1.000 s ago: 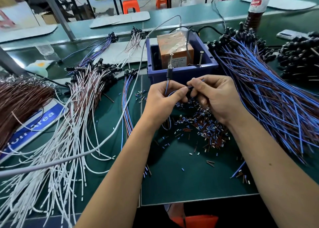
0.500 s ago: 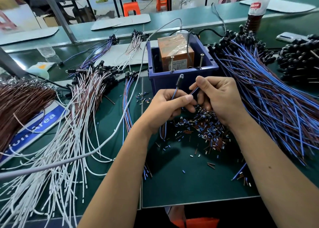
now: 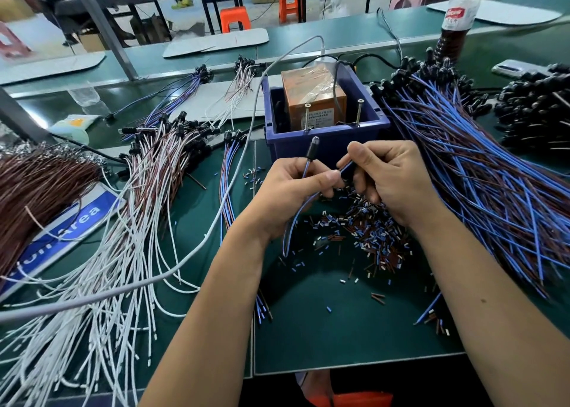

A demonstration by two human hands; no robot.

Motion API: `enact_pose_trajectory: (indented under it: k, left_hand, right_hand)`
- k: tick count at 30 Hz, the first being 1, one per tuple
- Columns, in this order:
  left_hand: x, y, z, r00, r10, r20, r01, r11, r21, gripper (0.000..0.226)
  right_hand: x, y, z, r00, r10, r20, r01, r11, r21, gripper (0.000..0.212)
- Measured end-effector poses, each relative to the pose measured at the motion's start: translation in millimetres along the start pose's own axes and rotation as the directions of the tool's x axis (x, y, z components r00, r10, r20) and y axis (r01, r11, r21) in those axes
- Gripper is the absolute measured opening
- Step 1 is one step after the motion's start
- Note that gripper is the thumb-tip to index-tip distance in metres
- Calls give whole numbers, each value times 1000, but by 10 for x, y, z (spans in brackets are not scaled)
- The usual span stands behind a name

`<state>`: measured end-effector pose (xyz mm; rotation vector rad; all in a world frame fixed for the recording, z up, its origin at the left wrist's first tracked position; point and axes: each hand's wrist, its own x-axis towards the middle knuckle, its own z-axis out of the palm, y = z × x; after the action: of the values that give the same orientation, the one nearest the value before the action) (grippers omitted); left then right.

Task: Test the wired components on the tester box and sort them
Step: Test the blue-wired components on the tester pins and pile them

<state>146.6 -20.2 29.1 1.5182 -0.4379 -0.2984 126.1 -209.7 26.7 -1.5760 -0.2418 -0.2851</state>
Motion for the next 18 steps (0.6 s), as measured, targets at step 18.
enact_pose_trajectory:
  k: [18]
  left_hand:
    - [-3,27,16,991,22,-129,-50,975,-217,17]
  right_hand:
    - [4,-33,-60,983,-24,-179,40,995,88,21]
